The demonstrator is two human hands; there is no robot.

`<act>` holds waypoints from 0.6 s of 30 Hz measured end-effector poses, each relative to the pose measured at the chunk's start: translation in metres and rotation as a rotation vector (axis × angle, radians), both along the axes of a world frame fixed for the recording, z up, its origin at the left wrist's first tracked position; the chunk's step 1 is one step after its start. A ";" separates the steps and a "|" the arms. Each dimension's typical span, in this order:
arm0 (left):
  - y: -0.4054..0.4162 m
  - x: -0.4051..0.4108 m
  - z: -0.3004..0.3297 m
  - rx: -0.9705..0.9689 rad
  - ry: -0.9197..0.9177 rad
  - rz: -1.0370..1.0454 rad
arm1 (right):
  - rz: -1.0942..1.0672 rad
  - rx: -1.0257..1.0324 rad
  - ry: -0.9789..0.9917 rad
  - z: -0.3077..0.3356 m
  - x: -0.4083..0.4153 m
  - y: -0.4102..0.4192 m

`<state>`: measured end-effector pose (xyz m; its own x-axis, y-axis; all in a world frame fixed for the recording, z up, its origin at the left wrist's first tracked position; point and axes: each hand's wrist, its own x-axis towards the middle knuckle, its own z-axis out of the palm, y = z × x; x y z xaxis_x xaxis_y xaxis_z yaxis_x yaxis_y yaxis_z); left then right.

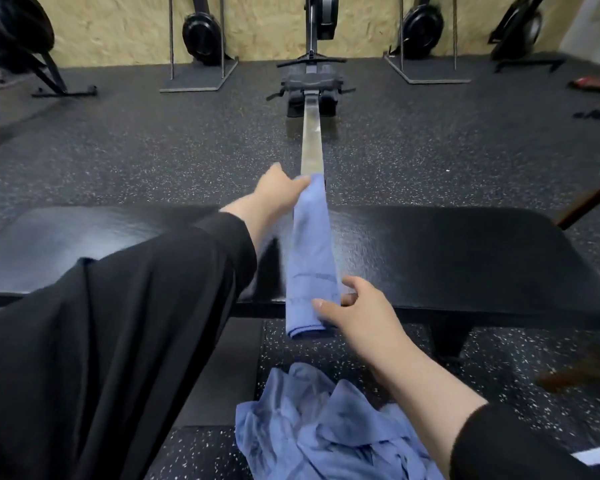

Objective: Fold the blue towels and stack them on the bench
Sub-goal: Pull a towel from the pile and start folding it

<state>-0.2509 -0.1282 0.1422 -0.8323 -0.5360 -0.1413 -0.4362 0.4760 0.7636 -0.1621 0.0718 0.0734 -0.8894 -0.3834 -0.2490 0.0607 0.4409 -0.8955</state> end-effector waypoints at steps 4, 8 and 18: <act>0.013 0.033 -0.073 -0.167 -0.034 -0.115 | 0.078 0.493 0.635 -0.029 -0.015 -0.001; 0.023 0.056 -0.122 -0.360 0.026 -0.177 | 0.242 0.476 0.619 -0.039 -0.027 -0.004; 0.025 0.062 -0.112 -0.409 -0.050 -0.274 | 0.305 0.359 0.532 -0.035 -0.024 0.011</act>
<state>-0.1889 -0.1030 0.0297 -0.9481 -0.3179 -0.0084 -0.2841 0.8347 0.4717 -0.1857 0.0825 0.0385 -0.7913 -0.6106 0.0312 -0.5176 0.6419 -0.5657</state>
